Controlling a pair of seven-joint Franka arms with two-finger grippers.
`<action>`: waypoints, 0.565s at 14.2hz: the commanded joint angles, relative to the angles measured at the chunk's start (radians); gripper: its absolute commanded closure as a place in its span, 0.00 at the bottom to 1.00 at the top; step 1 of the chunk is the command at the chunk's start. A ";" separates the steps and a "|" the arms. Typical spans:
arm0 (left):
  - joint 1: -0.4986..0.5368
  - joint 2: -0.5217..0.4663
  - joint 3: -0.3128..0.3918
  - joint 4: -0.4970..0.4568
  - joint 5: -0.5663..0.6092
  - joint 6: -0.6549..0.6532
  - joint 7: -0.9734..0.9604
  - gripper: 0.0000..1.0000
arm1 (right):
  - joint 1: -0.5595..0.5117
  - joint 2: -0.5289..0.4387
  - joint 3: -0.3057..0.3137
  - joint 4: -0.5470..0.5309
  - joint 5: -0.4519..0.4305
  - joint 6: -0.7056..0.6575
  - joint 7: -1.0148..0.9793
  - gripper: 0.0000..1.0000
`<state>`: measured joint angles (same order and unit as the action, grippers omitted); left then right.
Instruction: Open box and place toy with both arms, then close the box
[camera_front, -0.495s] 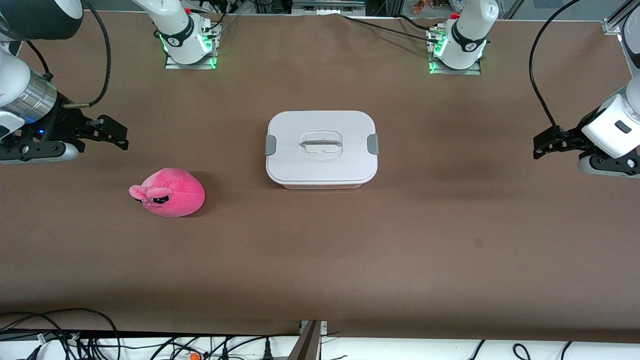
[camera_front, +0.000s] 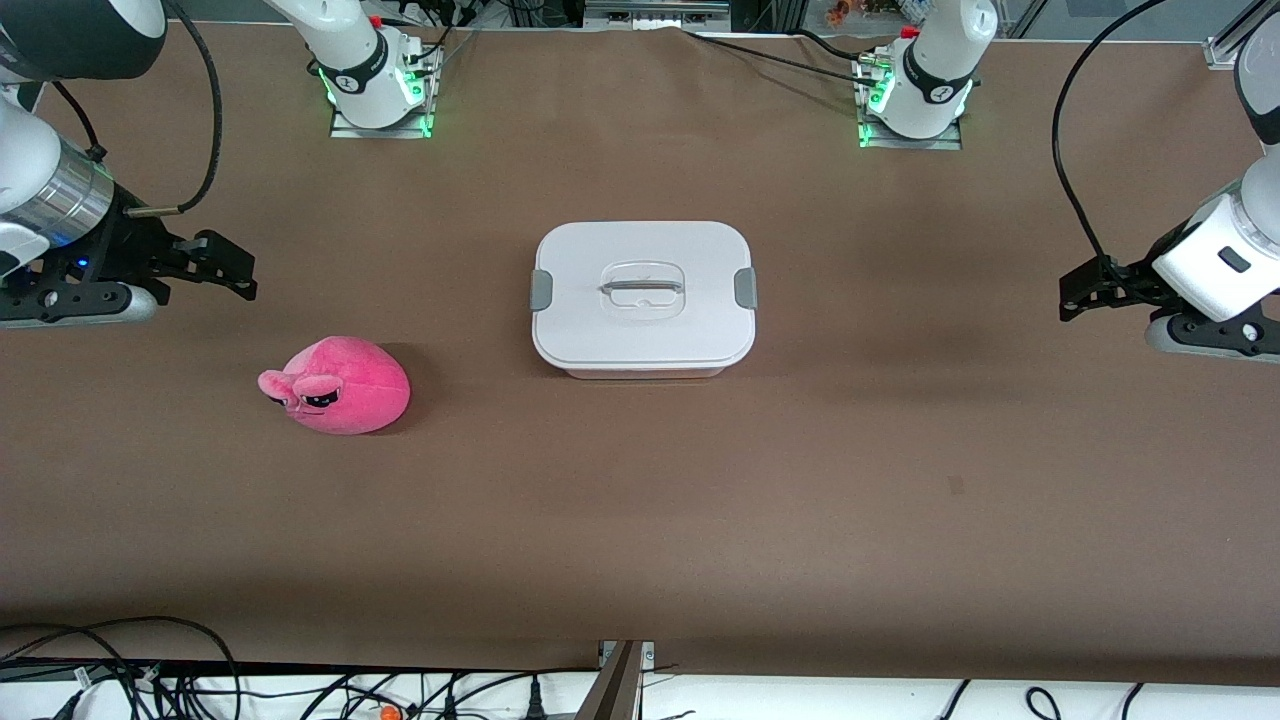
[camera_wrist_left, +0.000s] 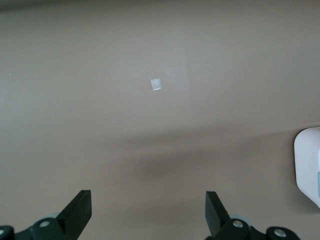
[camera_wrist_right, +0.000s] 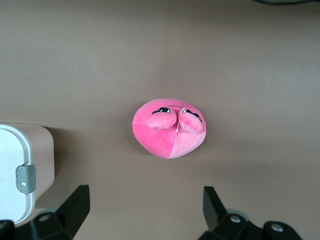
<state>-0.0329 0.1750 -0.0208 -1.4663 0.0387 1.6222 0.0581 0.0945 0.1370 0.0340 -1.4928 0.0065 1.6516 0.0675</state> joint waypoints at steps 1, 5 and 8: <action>-0.028 0.015 -0.016 0.032 0.003 -0.013 -0.012 0.00 | -0.001 -0.004 -0.002 0.005 0.001 0.002 -0.002 0.00; -0.113 0.024 -0.027 0.032 -0.138 -0.011 -0.012 0.00 | -0.002 -0.002 -0.002 0.005 0.001 0.004 -0.002 0.00; -0.252 0.032 -0.027 0.032 -0.148 -0.007 -0.007 0.00 | -0.002 -0.002 -0.002 0.005 0.001 0.004 -0.002 0.00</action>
<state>-0.1968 0.1858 -0.0568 -1.4641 -0.0944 1.6222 0.0513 0.0937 0.1370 0.0332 -1.4928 0.0065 1.6521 0.0675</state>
